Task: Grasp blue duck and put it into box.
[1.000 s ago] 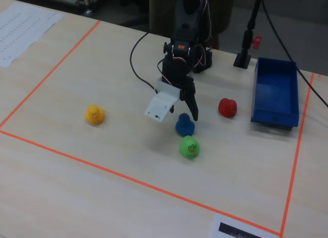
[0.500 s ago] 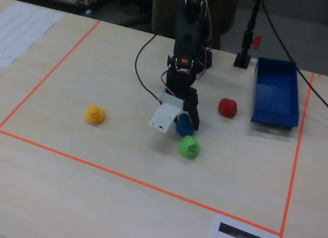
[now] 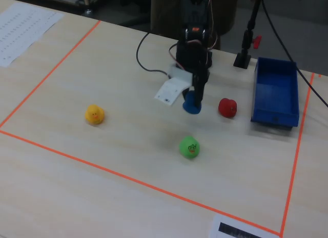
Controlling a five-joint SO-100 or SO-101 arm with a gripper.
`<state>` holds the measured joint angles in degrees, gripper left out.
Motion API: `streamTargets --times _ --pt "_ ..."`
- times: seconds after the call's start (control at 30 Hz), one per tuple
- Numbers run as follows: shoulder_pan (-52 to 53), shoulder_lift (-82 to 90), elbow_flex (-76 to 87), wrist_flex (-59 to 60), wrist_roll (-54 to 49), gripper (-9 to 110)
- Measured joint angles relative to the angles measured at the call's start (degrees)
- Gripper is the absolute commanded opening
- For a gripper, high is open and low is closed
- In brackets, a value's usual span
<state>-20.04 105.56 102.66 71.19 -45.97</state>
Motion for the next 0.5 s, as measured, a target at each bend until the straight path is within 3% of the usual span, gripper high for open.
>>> streamTargets --times 0.17,0.3,0.5 --pt "-19.1 -4.8 -14.0 15.6 9.7 0" --pt "-31.9 -14.7 -27.2 22.8 11.4 0" --pt "-42.8 -32.3 -48.1 28.1 12.8 0"
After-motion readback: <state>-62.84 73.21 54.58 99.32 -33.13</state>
